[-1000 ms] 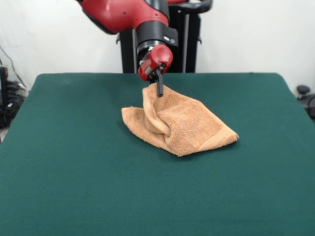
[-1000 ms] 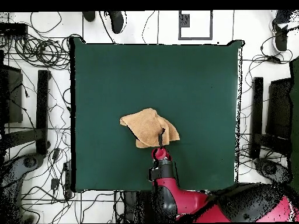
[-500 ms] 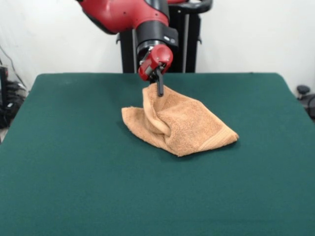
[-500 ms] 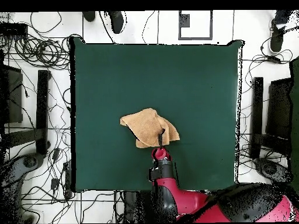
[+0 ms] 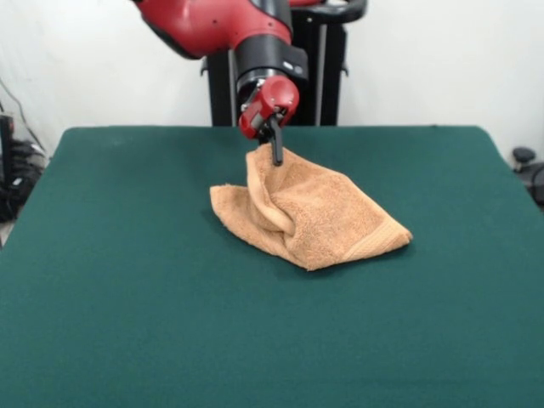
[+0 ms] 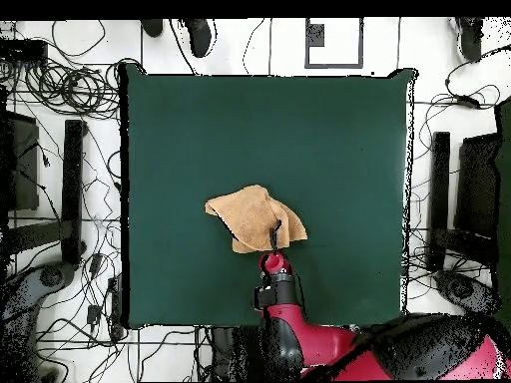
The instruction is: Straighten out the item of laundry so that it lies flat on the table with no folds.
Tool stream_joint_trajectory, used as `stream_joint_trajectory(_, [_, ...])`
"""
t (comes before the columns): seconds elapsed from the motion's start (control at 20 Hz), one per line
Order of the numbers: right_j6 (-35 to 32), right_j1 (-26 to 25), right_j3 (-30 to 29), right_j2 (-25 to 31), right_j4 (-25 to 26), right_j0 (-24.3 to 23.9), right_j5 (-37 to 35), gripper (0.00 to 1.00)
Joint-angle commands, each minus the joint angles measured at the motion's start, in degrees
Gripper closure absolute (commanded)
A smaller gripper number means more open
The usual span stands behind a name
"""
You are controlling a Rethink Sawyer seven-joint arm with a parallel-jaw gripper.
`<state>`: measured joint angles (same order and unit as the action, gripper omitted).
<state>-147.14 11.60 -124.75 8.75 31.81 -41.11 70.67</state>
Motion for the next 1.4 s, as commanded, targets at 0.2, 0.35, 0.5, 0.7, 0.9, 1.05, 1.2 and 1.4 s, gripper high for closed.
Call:
stream_joint_trajectory(0.2, [-6.86, 19.44, -4.93, 4.92, -5.3, 4.23, -13.79, 0.0])
stream_joint_trajectory(0.35, [-7.49, 25.08, -6.54, 5.44, -4.0, 4.04, -18.32, 0.0])
stream_joint_trajectory(0.5, [-8.01, 29.43, -7.94, 5.78, -2.95, 3.72, -21.59, 0.0])
stream_joint_trajectory(0.7, [-8.63, 22.88, -5.48, 4.3, -2.39, 4.27, -15.62, 0.0])
stream_joint_trajectory(0.9, [-8.06, 14.85, -1.49, 3.4, -1.69, 5.42, -9.98, 0.0])
stream_joint_trajectory(1.05, [-7.74, 10.21, 0.58, 3.03, -1.42, 6.04, -6.95, 0.0])
stream_joint_trajectory(1.2, [-6.32, 8.38, 1.36, 2.31, -1.34, 7.11, -5.28, 0.0])
stream_joint_trajectory(1.4, [-5.03, 9.27, 1.27, 2.1, -0.46, 7.95, -6.78, 0.0])
